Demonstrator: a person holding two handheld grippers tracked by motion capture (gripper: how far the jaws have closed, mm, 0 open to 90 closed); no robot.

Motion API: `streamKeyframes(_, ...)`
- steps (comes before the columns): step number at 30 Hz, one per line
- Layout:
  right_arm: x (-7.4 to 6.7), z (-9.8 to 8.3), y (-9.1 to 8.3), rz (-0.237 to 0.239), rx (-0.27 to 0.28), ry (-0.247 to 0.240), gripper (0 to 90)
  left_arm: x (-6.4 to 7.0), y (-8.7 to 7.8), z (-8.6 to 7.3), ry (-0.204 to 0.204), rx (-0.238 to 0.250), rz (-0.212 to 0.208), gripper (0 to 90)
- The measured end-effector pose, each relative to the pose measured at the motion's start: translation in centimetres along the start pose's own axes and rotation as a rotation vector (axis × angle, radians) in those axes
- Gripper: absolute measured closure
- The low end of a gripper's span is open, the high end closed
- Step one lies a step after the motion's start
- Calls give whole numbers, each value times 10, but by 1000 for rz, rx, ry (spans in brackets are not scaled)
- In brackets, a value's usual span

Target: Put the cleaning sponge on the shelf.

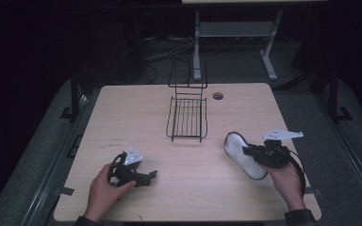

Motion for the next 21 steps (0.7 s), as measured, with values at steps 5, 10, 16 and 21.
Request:
streamKeyframes(5, -1, 9, -1, 3, 16, -7, 771, 0, 0, 0, 1, -1, 1, 122)
streamKeyframes(10, -1, 18, -1, 2, 29, -22, 771, 0, 1, 1, -1, 1, 0, 122)
streamKeyframes(16, -3, 31, 1, 8, 49, -36, 771, 0, 1, 1, -2, 2, 0, 122)
streamKeyframes(21, -4, 42, 2, 11, 65, -38, 771, 0, 0, 1, 3, -1, 2, 122)
Point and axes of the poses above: each handheld gripper's, and its own axes: y roughly forward along the jaws, z roughly out of its top, x roughly to its right, the point moved 5 cm from there along y, roughly forward along the jaws, and after that the axes turned 14 degrees about -x, right-handed, at the moved point
